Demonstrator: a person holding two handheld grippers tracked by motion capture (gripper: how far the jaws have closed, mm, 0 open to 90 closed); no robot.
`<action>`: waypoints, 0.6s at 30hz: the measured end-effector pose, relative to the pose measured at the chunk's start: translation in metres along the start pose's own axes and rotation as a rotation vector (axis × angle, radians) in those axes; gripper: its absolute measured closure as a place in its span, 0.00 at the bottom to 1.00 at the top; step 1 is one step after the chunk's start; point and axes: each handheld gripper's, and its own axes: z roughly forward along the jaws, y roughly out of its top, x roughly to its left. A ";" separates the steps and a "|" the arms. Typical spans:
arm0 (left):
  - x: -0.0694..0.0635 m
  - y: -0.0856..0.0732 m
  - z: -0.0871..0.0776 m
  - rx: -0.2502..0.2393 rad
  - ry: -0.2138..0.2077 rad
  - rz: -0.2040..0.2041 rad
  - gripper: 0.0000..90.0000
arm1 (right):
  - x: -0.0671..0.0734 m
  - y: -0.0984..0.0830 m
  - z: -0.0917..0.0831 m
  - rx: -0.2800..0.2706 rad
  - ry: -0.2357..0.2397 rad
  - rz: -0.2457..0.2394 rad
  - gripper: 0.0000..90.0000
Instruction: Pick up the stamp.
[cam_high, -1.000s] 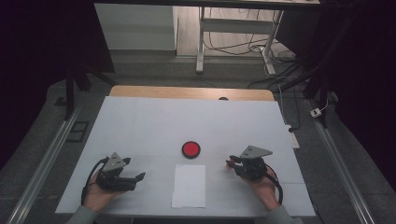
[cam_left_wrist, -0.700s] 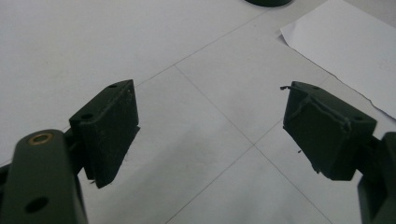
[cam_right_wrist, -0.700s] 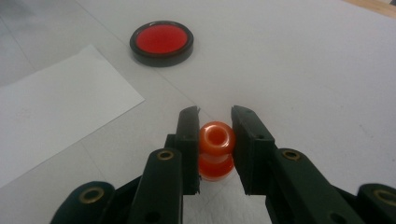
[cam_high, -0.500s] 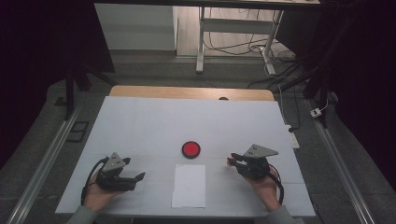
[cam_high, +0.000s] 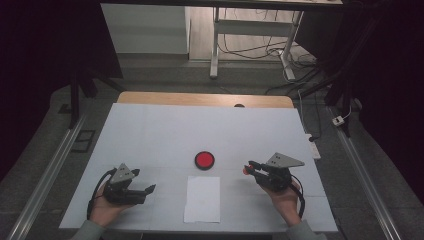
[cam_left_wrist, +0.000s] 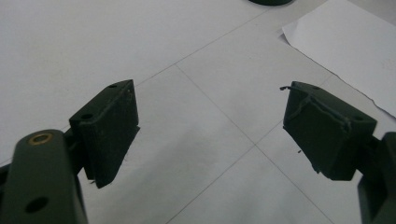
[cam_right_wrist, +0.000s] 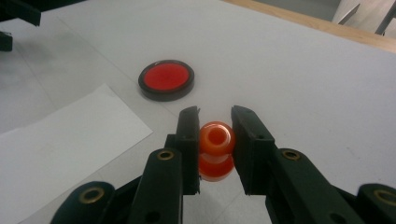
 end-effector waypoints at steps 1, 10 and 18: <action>0.000 0.000 0.000 0.000 0.000 0.000 0.20 | 0.000 0.000 -0.001 -0.006 0.000 0.004 0.80; 0.000 0.000 0.000 0.001 0.001 0.000 0.20 | 0.001 0.006 -0.003 -0.026 0.008 0.009 0.80; 0.000 0.000 0.001 0.003 0.001 0.000 0.20 | 0.002 0.011 -0.003 -0.045 0.016 0.012 0.80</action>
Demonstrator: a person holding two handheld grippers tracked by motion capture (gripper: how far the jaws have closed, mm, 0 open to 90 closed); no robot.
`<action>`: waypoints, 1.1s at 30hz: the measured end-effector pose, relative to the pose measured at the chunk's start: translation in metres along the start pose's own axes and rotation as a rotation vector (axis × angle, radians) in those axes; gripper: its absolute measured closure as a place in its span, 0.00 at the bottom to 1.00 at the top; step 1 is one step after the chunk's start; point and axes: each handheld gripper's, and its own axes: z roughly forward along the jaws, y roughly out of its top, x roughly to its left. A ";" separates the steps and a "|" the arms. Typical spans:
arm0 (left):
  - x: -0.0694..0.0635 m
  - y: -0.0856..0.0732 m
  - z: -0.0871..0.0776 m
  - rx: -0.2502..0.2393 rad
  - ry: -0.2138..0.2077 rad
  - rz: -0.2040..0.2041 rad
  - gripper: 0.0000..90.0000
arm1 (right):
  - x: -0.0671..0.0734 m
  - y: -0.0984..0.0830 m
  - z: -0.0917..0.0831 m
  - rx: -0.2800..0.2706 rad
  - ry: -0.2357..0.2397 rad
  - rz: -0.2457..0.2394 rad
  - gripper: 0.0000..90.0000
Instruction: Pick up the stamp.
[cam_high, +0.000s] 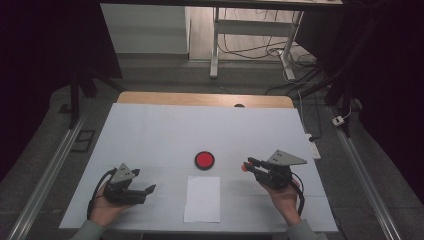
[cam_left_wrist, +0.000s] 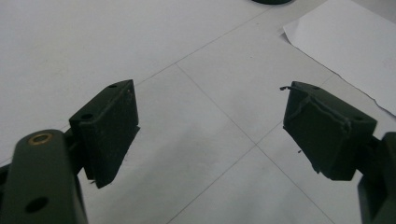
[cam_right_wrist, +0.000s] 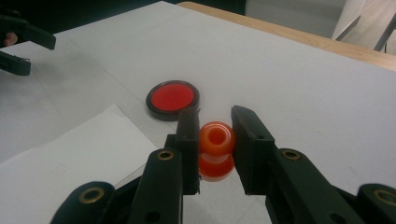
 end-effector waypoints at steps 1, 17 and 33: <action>0.000 0.000 0.000 0.000 0.000 0.000 0.20 | 0.001 0.000 0.000 -0.005 0.003 0.001 0.80; 0.000 0.000 0.001 0.003 0.003 0.000 0.20 | 0.010 0.012 0.007 -0.035 0.057 0.005 0.80; 0.000 0.000 0.001 0.002 -0.001 0.002 0.20 | 0.017 0.018 0.015 -0.040 0.074 -0.001 0.80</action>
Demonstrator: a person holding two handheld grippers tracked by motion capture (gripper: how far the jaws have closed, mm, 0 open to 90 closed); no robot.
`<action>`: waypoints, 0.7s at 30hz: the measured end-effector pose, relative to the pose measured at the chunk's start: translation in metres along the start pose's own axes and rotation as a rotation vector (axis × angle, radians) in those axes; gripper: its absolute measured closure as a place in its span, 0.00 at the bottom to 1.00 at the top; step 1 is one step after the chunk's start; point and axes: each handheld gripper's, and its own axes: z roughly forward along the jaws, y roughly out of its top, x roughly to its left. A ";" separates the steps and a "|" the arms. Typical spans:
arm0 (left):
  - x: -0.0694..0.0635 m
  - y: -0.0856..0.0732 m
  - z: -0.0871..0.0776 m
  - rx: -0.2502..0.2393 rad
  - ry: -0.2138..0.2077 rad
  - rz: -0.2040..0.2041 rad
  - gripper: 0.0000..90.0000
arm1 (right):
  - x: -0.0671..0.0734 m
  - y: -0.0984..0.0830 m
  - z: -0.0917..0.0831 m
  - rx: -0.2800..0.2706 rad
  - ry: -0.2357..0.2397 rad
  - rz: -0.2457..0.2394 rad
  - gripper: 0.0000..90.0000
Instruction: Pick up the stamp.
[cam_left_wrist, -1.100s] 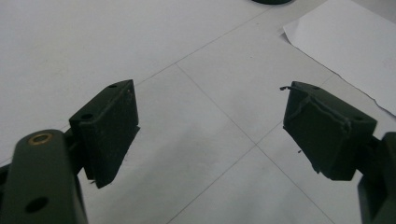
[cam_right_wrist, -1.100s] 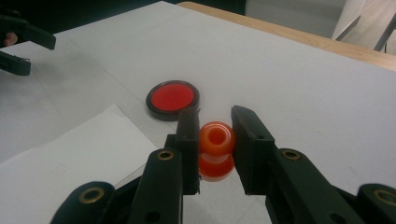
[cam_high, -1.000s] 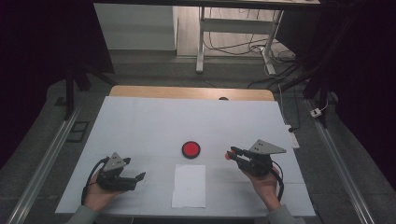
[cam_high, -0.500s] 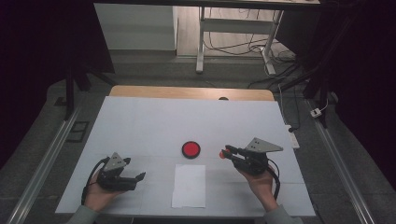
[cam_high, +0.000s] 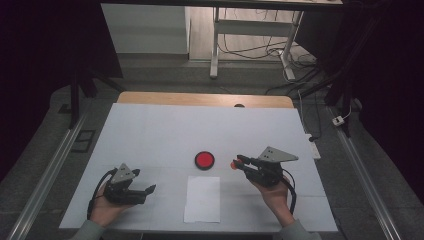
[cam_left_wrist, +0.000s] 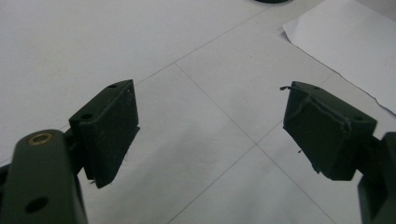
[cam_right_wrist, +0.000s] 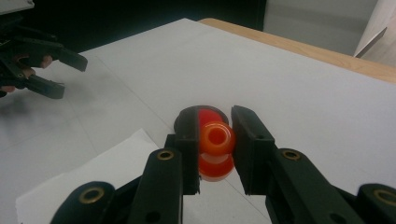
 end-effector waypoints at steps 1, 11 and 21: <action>0.000 0.000 0.000 0.000 0.000 0.000 0.20 | 0.000 0.000 0.000 0.000 0.001 -0.002 0.80; 0.000 0.000 0.000 -0.003 -0.003 -0.002 0.20 | 0.008 0.005 0.009 -0.003 0.027 -0.007 0.80; 0.000 0.000 -0.001 -0.007 -0.004 -0.005 0.20 | 0.018 0.006 0.021 0.011 0.064 -0.010 0.80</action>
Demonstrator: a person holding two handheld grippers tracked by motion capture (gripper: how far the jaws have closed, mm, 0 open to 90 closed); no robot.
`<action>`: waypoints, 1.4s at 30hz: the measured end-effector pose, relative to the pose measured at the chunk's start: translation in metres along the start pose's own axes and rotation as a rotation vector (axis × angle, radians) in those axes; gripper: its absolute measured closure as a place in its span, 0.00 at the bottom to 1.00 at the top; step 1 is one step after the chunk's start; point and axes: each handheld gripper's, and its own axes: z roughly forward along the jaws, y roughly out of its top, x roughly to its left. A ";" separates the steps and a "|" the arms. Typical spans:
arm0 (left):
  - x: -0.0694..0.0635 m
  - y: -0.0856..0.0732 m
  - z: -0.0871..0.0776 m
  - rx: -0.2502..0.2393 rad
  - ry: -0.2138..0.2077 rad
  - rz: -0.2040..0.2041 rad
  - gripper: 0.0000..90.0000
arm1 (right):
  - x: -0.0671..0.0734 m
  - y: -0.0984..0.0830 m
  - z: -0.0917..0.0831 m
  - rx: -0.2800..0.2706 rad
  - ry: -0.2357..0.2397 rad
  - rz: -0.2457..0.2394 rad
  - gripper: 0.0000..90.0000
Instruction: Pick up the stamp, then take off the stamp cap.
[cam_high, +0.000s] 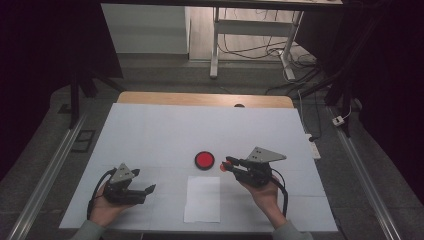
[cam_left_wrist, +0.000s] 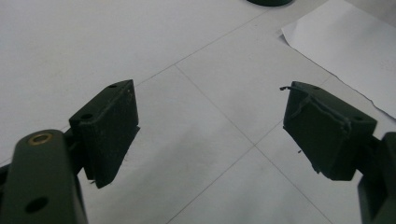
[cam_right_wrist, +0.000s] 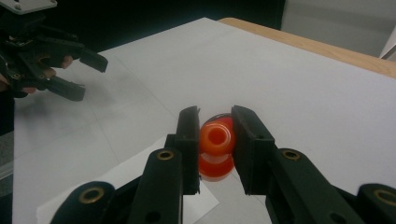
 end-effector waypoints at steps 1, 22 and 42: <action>0.000 0.000 0.000 0.000 -0.001 0.000 0.20 | 0.001 0.000 0.001 0.000 0.003 0.000 0.80; 0.000 0.001 0.001 0.003 0.000 0.002 0.20 | 0.015 0.003 0.020 -0.001 0.075 -0.012 0.80; -0.004 0.005 0.001 -0.012 -0.004 0.014 0.20 | 0.014 0.003 0.018 -0.009 0.067 -0.010 0.80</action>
